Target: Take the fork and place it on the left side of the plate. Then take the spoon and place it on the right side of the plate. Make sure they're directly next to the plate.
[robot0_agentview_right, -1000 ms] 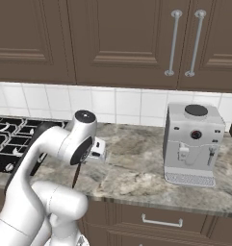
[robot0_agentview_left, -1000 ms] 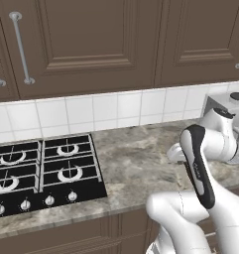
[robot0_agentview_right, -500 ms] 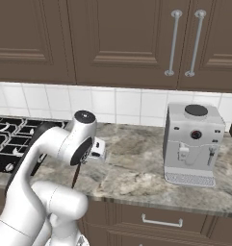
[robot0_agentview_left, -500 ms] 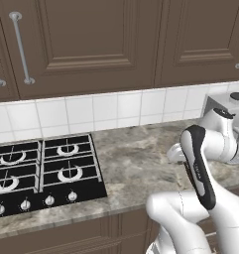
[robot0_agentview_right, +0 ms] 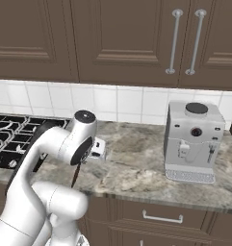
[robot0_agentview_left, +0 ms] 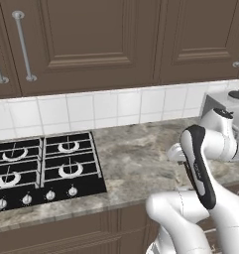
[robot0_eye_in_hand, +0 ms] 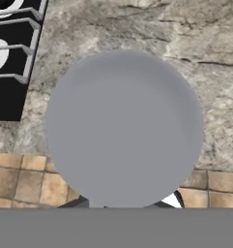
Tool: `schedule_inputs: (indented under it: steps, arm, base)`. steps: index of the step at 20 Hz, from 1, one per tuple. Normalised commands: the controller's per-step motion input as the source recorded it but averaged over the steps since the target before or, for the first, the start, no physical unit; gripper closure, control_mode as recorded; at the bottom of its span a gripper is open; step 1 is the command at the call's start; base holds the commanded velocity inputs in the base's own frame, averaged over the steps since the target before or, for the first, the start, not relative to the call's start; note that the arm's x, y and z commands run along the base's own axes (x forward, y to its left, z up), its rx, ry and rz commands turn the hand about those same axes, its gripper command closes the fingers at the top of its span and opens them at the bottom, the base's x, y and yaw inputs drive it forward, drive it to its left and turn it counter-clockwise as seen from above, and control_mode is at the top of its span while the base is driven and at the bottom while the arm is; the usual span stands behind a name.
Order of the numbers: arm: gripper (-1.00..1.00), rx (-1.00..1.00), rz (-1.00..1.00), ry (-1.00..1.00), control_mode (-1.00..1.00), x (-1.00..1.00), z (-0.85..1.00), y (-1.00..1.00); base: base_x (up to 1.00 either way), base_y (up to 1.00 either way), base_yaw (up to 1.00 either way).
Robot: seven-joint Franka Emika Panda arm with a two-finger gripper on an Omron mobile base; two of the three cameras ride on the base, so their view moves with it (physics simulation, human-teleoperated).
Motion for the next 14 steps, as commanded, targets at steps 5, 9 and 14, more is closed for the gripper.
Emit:
schedule_inputs:
  steps: [5,9,14]
  arm:
    - [1.00,0.00,0.00,0.00,1.00,0.00,0.00,0.00]
    - [1.00,0.00,0.00,0.00,1.00,0.00,0.00,0.00]
    - [1.00,0.00,0.00,0.00,1.00,0.00,0.00,0.00]
  base:
    - [-0.70,0.18,0.20]
    - [-0.53,0.30,0.38]
    - [-0.12,0.17,0.96]
